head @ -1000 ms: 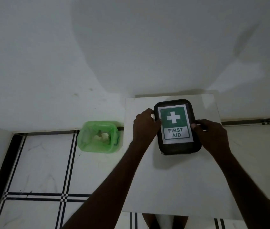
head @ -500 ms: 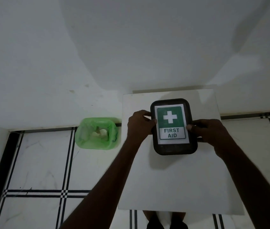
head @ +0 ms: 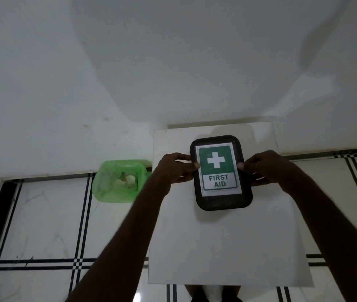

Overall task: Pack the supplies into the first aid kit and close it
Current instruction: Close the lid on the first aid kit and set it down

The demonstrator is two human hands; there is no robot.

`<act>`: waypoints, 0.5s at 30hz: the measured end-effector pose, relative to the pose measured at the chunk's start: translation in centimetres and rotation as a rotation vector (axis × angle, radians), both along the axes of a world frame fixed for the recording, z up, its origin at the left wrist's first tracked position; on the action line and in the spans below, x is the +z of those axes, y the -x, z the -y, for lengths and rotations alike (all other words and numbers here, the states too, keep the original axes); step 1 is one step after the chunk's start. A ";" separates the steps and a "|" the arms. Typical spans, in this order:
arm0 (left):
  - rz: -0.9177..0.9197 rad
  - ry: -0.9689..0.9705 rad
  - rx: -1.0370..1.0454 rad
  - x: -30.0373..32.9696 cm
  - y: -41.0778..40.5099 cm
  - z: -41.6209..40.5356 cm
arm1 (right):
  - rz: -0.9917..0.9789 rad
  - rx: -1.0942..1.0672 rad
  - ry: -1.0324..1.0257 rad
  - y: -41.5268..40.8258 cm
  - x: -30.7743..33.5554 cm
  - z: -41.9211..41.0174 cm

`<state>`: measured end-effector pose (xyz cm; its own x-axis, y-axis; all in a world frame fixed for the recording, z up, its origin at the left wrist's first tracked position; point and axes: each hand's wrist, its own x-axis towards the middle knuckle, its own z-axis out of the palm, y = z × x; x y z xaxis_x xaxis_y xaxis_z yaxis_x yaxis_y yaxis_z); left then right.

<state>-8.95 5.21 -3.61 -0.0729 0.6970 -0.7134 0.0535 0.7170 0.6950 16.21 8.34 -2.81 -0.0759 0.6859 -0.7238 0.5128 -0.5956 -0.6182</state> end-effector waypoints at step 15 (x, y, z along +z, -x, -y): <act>-0.032 -0.038 0.074 -1.6 -0.4 -5.3 | -0.154 -0.202 -0.031 2.2 -2.6 -6.0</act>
<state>-8.59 10.47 -5.18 -0.1480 0.7152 -0.6831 0.0239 0.6931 0.7204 14.03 14.34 -5.45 -0.0424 0.7200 -0.6926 0.2835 -0.6561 -0.6994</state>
